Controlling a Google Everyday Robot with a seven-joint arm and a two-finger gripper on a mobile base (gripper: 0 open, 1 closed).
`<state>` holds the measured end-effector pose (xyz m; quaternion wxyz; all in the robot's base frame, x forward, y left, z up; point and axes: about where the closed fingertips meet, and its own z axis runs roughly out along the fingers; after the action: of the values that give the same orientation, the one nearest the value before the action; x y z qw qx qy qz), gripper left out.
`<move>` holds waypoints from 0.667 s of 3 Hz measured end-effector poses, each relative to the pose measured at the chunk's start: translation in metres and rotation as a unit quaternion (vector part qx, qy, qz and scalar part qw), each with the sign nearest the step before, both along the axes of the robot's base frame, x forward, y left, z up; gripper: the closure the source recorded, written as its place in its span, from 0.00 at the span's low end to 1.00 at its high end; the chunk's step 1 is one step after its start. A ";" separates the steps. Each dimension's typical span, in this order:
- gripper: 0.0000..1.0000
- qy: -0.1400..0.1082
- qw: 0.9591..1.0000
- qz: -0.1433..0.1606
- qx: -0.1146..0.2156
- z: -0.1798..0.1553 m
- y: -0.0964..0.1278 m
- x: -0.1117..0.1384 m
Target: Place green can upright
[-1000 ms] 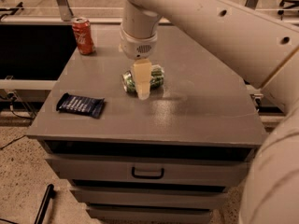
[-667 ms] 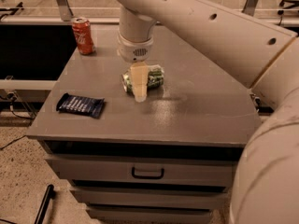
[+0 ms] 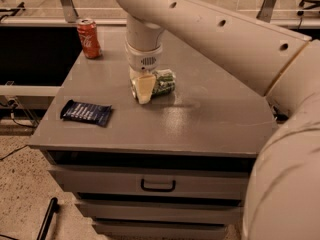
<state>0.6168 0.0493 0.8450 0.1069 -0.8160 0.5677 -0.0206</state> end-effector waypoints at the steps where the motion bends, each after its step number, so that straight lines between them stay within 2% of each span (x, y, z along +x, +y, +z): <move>1: 0.67 0.004 1.000 0.000 0.005 0.000 -0.001 0.000; 2: 0.90 0.014 0.999 -0.014 0.041 0.015 -0.012 0.005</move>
Offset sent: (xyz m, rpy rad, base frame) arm 0.0184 -0.0400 0.0515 0.2371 0.0685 -0.0900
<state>0.6221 0.0371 0.8596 0.1320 -0.8033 0.5806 0.0125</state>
